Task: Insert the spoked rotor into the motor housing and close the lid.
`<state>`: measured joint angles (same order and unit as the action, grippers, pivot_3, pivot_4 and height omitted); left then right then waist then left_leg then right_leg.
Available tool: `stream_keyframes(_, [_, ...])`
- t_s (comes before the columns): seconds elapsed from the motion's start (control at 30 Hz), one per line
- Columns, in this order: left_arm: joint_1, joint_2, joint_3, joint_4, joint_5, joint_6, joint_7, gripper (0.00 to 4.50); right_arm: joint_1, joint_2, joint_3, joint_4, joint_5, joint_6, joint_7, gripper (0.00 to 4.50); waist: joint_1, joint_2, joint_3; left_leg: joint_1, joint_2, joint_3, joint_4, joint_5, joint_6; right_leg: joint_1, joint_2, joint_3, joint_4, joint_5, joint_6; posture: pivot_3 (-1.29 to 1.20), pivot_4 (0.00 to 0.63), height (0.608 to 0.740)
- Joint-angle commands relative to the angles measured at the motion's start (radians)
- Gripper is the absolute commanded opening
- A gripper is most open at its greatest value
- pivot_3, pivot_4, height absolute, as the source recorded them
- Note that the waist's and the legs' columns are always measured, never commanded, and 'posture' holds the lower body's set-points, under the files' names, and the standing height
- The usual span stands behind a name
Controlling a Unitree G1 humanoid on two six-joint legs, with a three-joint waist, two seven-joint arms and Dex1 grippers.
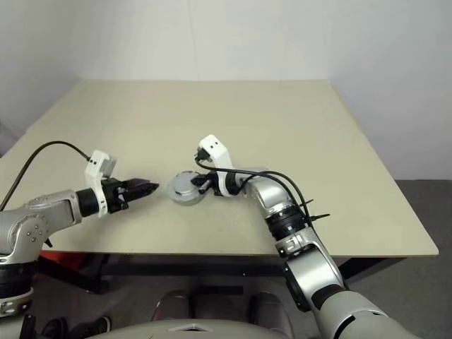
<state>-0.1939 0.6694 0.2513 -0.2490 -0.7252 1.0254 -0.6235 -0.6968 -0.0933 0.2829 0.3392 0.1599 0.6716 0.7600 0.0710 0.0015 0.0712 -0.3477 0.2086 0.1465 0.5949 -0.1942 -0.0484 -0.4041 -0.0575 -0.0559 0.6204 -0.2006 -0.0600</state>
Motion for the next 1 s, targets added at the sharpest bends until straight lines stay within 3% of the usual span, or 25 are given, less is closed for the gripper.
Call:
stream_keyframes(0.03, [-0.02,0.01,0.026,-0.026,-0.016,-0.001,0.005,2.4,-0.012,0.005,0.004,0.035,-0.015,-0.037,-0.01,0.01,0.0,0.0,0.0,0.0,0.0,0.0,0.0,0.0,0.0,0.0,0.0,0.0,0.0,0.0,0.0,0.0,0.0,0.74])
stream_keyframes(0.23, [-0.04,-0.005,0.011,-0.016,-0.007,-0.008,0.018,2.4,0.003,0.023,-0.003,0.109,-0.037,-0.145,-0.044,0.01,-0.001,0.0,0.0,0.004,0.0,0.0,0.0,0.0,0.0,0.003,0.0,0.0,0.0,0.0,0.0,0.0,0.0,0.74])
stream_keyframes(0.47, [-0.054,-0.002,-0.006,-0.001,0.012,-0.039,0.002,2.4,-0.017,0.037,-0.115,0.05,0.078,-0.202,0.022,0.01,-0.001,0.0,0.0,0.003,0.0,0.0,0.0,0.0,0.0,0.003,0.0,0.0,0.0,0.0,0.0,0.0,0.0,0.74])
stream_keyframes(0.73, [-0.03,0.026,-0.039,0.107,0.123,-0.245,-0.098,2.4,0.017,-0.004,-0.024,-0.023,0.03,-0.292,0.128,0.01,0.0,0.0,0.0,0.001,0.0,0.0,-0.001,0.0,0.0,0.001,0.0,0.0,-0.001,0.0,0.0,0.0,0.0,0.74])
stream_keyframes(0.87, [-0.023,0.068,-0.058,0.195,0.189,-0.328,-0.159,2.4,0.048,-0.011,0.032,-0.012,-0.003,-0.349,0.166,0.85,-0.001,0.0,0.0,0.002,0.0,0.0,-0.002,0.0,0.0,0.001,0.0,0.0,-0.001,0.0,0.0,0.0,0.0,0.74])
stream_keyframes(1.0, [-0.032,0.081,-0.061,0.266,0.243,-0.412,-0.187,2.4,0.034,0.016,0.042,0.065,-0.04,-0.413,0.126,2.27,0.0,0.0,0.0,0.001,0.0,0.0,-0.002,0.0,0.0,0.001,0.0,0.0,-0.001,0.0,0.0,0.0,0.0,0.74])
